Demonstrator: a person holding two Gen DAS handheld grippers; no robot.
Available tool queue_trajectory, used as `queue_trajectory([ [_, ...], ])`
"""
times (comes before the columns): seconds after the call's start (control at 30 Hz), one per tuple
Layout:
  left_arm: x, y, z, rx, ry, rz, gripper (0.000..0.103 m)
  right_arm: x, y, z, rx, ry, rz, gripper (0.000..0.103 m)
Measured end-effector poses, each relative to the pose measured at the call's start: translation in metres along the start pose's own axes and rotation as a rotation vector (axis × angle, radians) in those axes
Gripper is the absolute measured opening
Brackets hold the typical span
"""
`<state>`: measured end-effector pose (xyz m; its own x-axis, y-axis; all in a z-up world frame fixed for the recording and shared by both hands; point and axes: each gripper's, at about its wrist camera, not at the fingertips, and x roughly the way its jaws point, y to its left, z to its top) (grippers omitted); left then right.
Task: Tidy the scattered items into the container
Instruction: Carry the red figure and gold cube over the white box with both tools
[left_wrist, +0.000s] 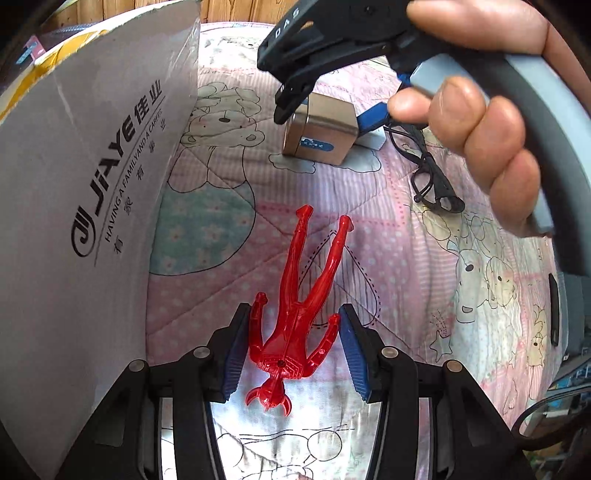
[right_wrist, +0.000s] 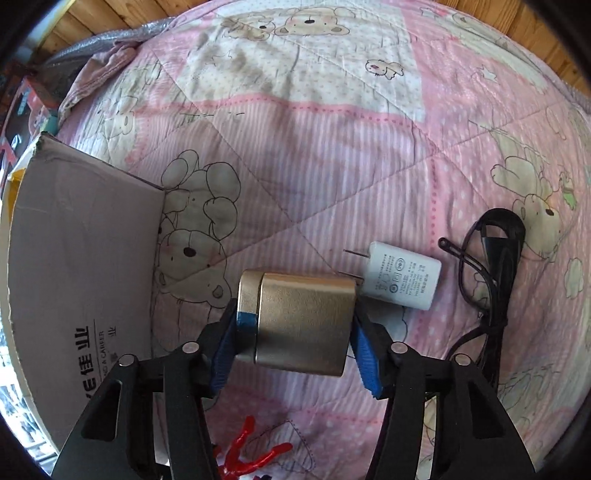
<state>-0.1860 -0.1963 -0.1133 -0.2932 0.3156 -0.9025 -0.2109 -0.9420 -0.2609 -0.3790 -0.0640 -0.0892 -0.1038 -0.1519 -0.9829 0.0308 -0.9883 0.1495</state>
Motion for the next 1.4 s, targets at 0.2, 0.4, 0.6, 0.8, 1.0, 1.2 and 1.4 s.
queue_trajectory([
  [0.2,-0.005,-0.003,0.001,-0.016,-0.001,-0.052,0.049,-0.03,-0.018,-0.025,-0.017,-0.049,-0.011,0.053],
  [0.4,-0.022,-0.013,0.003,0.015,-0.02,-0.038,0.049,-0.05,-0.057,-0.067,0.065,-0.071,0.056,0.053],
  [0.6,-0.036,-0.031,-0.002,0.052,-0.035,-0.022,0.049,-0.055,-0.081,-0.109,0.137,-0.075,0.113,0.053],
  [0.8,-0.042,-0.052,-0.002,0.089,-0.034,0.022,0.049,-0.06,-0.095,-0.143,0.176,-0.087,0.149,0.053],
  [1.0,-0.067,-0.062,-0.004,0.112,-0.057,0.041,0.049,-0.068,-0.097,-0.171,0.18,-0.102,0.166,0.053],
  [1.2,-0.089,-0.071,-0.005,0.126,-0.084,0.036,0.049,-0.075,-0.094,-0.195,0.181,-0.105,0.173,0.053],
  [1.4,-0.107,-0.073,-0.007,0.124,-0.106,0.02,0.049,-0.083,-0.085,-0.214,0.151,-0.11,0.166,0.053],
])
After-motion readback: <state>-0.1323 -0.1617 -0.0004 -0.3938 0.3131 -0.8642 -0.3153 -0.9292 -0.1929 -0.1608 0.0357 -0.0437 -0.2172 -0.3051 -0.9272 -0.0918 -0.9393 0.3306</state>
